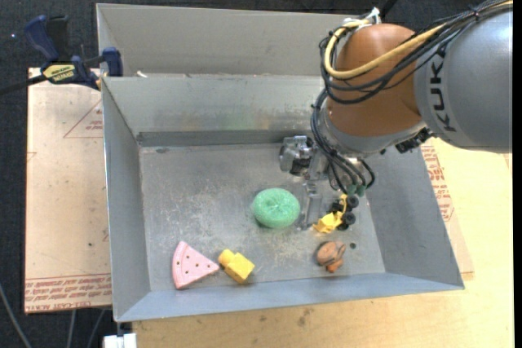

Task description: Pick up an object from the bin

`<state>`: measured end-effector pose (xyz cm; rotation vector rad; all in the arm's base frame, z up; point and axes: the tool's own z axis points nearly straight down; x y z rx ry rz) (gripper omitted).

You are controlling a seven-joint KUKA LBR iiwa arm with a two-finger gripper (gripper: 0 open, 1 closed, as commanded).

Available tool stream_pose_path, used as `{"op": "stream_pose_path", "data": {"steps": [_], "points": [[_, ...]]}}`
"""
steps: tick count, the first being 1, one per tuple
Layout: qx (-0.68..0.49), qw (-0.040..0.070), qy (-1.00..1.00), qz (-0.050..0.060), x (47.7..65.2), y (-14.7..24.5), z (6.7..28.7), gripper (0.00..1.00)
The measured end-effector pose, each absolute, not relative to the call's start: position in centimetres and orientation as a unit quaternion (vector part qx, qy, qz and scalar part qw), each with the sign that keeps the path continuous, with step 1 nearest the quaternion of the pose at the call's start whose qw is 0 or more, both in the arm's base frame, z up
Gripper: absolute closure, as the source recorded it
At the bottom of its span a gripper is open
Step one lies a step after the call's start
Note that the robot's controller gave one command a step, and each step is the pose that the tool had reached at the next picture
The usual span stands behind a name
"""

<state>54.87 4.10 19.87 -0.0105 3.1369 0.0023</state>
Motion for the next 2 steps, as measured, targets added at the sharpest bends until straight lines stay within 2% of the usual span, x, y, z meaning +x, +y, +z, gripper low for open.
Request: {"op": "stream_pose_path", "data": {"steps": [1,2], "points": [[-0.059,0.0,0.998,0.0,52.3,5.3,16.3,0.0],[-0.015,0.001,1.0,0.001,54.2,5.0,13.8,0.0]]}}
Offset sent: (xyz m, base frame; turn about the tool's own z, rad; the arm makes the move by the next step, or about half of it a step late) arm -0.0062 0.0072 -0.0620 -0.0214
